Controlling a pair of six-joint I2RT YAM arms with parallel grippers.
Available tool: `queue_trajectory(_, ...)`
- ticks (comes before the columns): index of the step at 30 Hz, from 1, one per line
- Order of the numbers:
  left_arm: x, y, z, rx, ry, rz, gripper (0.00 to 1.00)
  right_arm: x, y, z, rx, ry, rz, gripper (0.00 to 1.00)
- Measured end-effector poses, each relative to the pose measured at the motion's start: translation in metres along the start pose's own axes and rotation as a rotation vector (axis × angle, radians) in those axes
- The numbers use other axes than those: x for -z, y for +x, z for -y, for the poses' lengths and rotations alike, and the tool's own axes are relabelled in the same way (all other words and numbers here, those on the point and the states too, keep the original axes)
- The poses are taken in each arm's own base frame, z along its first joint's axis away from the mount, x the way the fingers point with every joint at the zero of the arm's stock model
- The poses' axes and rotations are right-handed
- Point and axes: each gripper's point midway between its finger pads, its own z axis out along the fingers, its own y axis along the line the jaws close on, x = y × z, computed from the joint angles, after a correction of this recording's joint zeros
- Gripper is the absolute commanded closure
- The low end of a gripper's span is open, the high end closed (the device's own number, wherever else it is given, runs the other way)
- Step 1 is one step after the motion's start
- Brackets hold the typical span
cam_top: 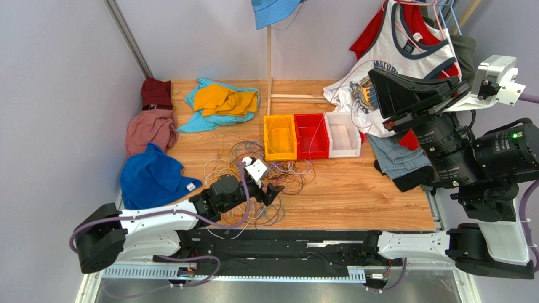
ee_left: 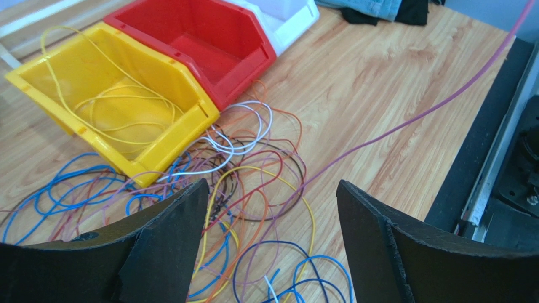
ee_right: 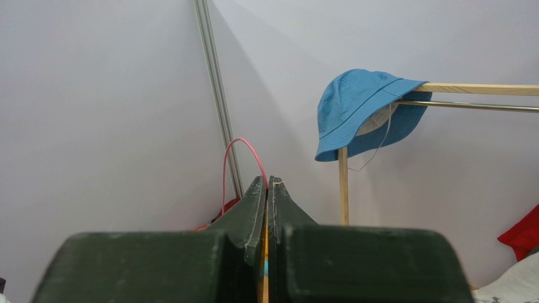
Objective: Untangle the cables
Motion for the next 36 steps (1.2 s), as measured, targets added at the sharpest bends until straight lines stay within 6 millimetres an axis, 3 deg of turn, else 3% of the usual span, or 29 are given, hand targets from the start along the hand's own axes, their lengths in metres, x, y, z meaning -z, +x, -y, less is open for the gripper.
queue_trajectory(6,-0.011,0.024,0.007,0.006,0.036,-0.059,0.19,0.0,0.001,0.0,0.001,0.0,-0.003,1.0)
queue_trajectory(9,-0.018,0.036,0.008,0.005,0.035,-0.088,0.35,0.0,0.004,-0.001,0.005,-0.002,-0.009,1.0)
queue_trajectory(10,-0.023,0.041,0.007,0.001,0.032,-0.104,0.52,0.0,0.005,-0.001,0.006,-0.002,-0.011,1.0)
queue_trajectory(12,-0.031,0.045,0.005,0.002,0.015,-0.122,0.71,0.001,0.008,-0.001,0.009,-0.002,-0.016,1.0)
queue_trajectory(13,-0.034,0.044,0.004,0.003,0.006,-0.124,0.92,0.001,0.008,-0.001,0.009,-0.002,-0.017,1.0)
queue_trajectory(14,-0.039,0.04,0.002,-0.003,-0.008,-0.124,1.0,0.001,0.01,-0.001,0.012,-0.003,-0.02,1.0)
queue_trajectory(19,-0.041,-0.001,-0.008,0.022,-0.088,-0.077,1.0,0.008,0.013,0.003,0.017,-0.003,-0.03,1.0)
queue_trajectory(22,-0.025,-0.048,-0.018,0.074,-0.154,-0.039,1.0,0.014,0.016,0.007,0.014,-0.001,-0.036,1.0)
queue_trajectory(24,-0.014,-0.096,-0.02,0.105,-0.172,0.005,1.0,0.018,0.018,0.009,0.008,0.004,-0.042,1.0)
queue_trajectory(29,0.028,-0.263,-0.013,0.189,-0.137,0.24,1.0,0.02,0.033,0.008,-0.018,0.012,-0.079,1.0)
queue_trajectory(33,0.066,-0.36,-0.005,0.233,-0.079,0.393,1.0,0.023,0.066,0.003,-0.028,0.01,-0.152,1.0)
queue_trajectory(36,0.076,-0.405,0.004,0.254,-0.029,0.441,1.0,0.031,0.099,0.001,-0.038,0.008,-0.217,1.0)
